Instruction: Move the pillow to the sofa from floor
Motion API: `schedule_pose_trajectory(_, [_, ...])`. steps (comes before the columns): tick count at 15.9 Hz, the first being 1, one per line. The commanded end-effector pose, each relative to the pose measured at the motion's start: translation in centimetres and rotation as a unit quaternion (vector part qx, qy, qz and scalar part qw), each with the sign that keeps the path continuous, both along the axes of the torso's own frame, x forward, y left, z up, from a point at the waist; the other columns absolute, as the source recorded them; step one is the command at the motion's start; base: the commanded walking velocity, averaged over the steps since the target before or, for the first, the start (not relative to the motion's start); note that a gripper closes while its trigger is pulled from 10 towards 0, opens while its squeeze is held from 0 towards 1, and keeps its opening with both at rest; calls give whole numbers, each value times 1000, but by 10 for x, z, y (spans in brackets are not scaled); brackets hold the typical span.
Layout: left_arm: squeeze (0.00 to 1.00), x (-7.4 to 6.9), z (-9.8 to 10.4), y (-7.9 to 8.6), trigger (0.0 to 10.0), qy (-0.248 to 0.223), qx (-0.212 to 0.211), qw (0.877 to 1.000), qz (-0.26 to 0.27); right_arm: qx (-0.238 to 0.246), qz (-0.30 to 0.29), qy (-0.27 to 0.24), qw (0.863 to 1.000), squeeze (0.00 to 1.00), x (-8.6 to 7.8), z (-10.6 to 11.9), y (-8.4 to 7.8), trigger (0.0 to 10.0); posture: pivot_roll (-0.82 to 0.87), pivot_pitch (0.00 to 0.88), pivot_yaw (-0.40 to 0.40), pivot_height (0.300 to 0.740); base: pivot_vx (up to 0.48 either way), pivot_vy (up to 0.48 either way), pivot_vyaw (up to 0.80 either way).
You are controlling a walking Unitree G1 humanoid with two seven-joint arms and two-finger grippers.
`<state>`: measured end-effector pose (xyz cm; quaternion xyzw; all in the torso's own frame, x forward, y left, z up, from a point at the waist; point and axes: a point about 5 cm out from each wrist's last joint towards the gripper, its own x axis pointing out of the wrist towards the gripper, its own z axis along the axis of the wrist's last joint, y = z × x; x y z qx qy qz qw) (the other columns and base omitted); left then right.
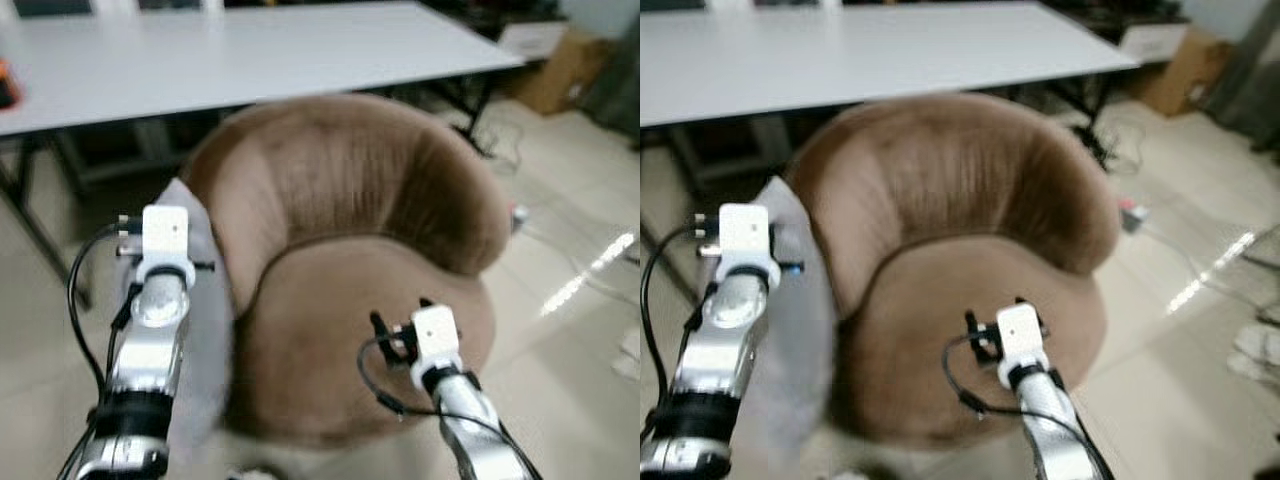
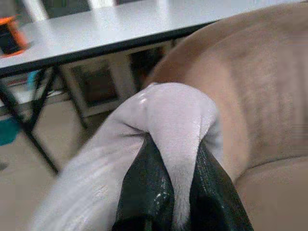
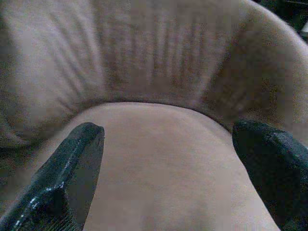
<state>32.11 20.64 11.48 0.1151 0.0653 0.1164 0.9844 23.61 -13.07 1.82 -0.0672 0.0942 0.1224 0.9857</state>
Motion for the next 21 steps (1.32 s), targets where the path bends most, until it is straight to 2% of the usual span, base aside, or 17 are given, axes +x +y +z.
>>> schedule_pose_trajectory(1, [0,5,8,-15,0,-17,1,1000,-25,-6,-18,6,1000,102,-2,-2,-12,10000,136,45,-63,740,480,0,0])
schedule_pose_trajectory(3, [0,15,27,-18,0,-46,7,998,-36,-7,-15,11,1000,98,-4,-4,-12,10000,134,47,-64,740,0,0,0])
schedule_pose_trajectory(4, [0,16,30,-17,0,-53,7,998,-37,-7,-15,11,1000,98,-5,-4,-12,10000,133,45,-60,740,0,0,0])
schedule_pose_trajectory(6, [0,35,66,-17,0,-85,39,994,-54,-4,-20,12,1000,98,-6,-6,-10,10000,128,43,-48,740,0,0,0])
schedule_pose_trajectory(7, [0,40,77,-18,0,-94,43,993,-63,-3,-22,13,1000,102,-6,-6,-10,10000,124,44,-43,740,0,0,0])
schedule_pose_trajectory(8, [0,45,87,-21,0,-99,52,991,-74,-2,-24,15,1000,102,-8,-8,-9,10000,121,44,-36,740,0,0,0])
schedule_pose_trajectory(11, [0,75,124,-34,0,-112,68,984,-120,3,-30,21,999,98,-10,-12,-5,10000,112,43,-14,740,0,0,0])
schedule_pose_trajectory(15, [0,96,156,-44,0,-122,74,980,-141,9,-35,20,999,102,-10,-12,0,10000,96,40,12,740,0,0,0])
schedule_pose_trajectory(16, [0,101,176,-45,0,-135,74,978,-142,10,-39,21,999,106,-11,-13,1,10000,87,37,20,740,0,0,0])
schedule_pose_trajectory(18, [0,104,192,-48,0,-147,80,976,-141,11,-41,22,999,102,-13,-15,3,10000,83,34,25,740,0,0,0])
schedule_pose_trajectory(21, [0,108,192,-53,0,-132,55,979,-147,12,-44,22,999,106,-14,-15,4,10000,58,32,32,740,0,0,0])
